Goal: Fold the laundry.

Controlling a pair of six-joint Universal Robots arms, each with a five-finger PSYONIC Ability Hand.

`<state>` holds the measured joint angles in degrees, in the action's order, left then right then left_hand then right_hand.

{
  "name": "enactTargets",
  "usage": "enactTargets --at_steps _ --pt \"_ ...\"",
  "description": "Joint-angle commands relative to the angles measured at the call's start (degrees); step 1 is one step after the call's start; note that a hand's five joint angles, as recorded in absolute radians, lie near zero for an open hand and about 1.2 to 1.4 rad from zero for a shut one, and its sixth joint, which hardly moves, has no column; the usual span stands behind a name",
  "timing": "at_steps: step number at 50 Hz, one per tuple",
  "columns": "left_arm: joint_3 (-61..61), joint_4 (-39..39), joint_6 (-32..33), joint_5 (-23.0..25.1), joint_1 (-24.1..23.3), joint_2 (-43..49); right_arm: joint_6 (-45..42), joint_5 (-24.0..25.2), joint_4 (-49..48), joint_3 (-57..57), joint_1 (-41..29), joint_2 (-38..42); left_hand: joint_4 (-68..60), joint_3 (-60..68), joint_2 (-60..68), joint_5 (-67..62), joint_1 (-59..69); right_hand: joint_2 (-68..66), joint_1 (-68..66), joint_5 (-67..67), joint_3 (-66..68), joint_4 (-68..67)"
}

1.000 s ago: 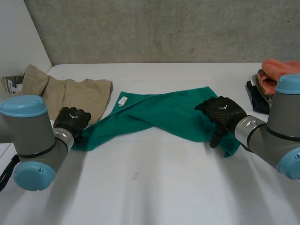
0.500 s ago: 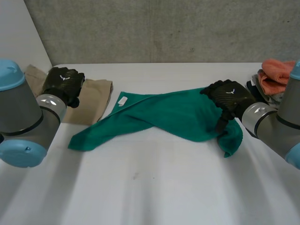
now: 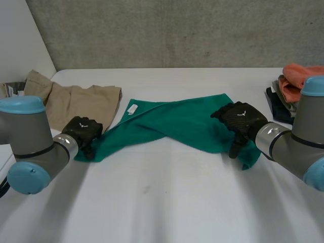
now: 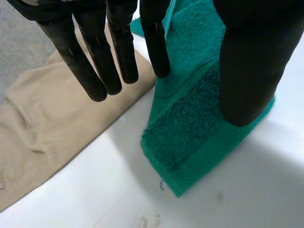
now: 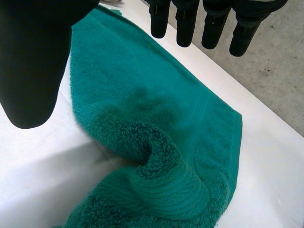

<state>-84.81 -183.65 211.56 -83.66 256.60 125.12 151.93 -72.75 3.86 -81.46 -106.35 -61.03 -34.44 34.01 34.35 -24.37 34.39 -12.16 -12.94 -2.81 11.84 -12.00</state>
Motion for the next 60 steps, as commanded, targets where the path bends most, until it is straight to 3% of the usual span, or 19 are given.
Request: enactTargets --at_steps 1,5,13,21,32,37,43,45,47,48,50,51,55,60 --pt "0.7 -0.65 0.96 -0.45 -0.31 0.56 0.03 -0.2 -0.69 -0.11 0.09 -0.22 -45.43 45.86 45.52 -45.5 45.48 2.16 2.94 2.81 -1.84 2.0" --pt "0.53 -3.11 0.7 -3.61 -0.31 -1.63 0.21 -0.11 -0.96 -0.02 0.0 -0.93 -45.56 45.99 45.65 -45.63 45.61 2.16 2.94 2.81 -1.84 2.0" --pt "-0.53 -7.52 -2.03 -4.32 -3.73 -20.08 0.73 0.59 -0.43 6.91 -0.44 -1.02 -45.56 45.99 45.65 -45.63 45.61 2.16 2.94 2.81 -1.84 2.0" --pt "-2.72 -0.66 -2.12 0.42 -8.3 -33.35 2.58 6.56 7.13 29.58 -4.03 11.89 -45.56 45.99 45.65 -45.63 45.61 2.16 2.94 2.81 -1.84 2.0" --pt "-9.93 1.81 -2.12 6.4 -12.69 -47.24 6.61 12.1 5.46 58.49 -10.97 37.72 -45.56 45.99 45.65 -45.63 45.61 2.16 2.94 2.81 -1.84 2.0" --pt "-11.08 0.66 -2.12 5.87 -12.88 -48.66 7.94 17.02 8.0 59.57 -13.79 42.31 -45.56 45.99 45.65 -45.63 45.61 2.16 2.94 2.81 -1.84 2.0" --pt "-11.16 0.49 -2.29 5.08 -12.26 -50.06 8.12 21.86 9.94 57.2 -14.5 42.23 -45.56 45.99 45.65 -45.63 45.61 2.16 2.94 2.81 -1.84 2.0" --pt "-10.99 0.49 -2.38 5.17 -11.65 -50.24 8.21 23.53 9.68 56.76 -14.32 41.7 -45.56 45.99 45.65 -45.63 45.61 -11.21 -10.44 -10.57 11.53 -11.38" --pt "-10.81 0.49 -2.47 5.34 -10.86 -50.15 8.29 23.89 8.98 57.28 -14.06 41.18 -45.56 45.99 45.65 -45.63 45.61 -39.73 -38.95 -39.08 40.05 -39.89" --pt "-10.64 0.4 -2.47 5.43 -10.68 -50.15 8.47 23.02 7.76 58.24 -13.62 40.56 -45.56 45.99 45.65 -45.63 45.61 -67.56 -66.78 -66.91 67.88 -67.72" --pt "-10.29 0.14 -2.47 5.7 -10.24 -49.98 8.91 19.86 5.91 59.13 -12.92 39.59 -45.56 45.99 45.65 -45.63 45.61 -67.84 -67.06 -67.19 68.16 -68.0" --pt "-9.85 -0.3 -2.47 5.87 -9.8 -49.63 9.87 14.27 3.29 59.74 -12.05 38.37 -45.56 45.99 45.65 -45.63 45.61 -67.84 -67.06 -67.19 68.16 -68.0" --pt "-8.1 -1.97 -2.55 5.7 -8.66 -47.96 13.38 1.96 -4.53 60.71 -9.76 34.07 -45.56 45.99 45.65 -45.63 45.61 -67.84 -67.06 -67.19 68.16 -68.0" --pt "-5.19 -3.99 -2.56 5.17 -6.9 -44.79 13.83 -9.15 -10.01 58.0 -6.15 27.39 -45.56 45.99 45.65 -45.63 45.61 -67.84 -67.06 -67.19 68.16 -68.0"
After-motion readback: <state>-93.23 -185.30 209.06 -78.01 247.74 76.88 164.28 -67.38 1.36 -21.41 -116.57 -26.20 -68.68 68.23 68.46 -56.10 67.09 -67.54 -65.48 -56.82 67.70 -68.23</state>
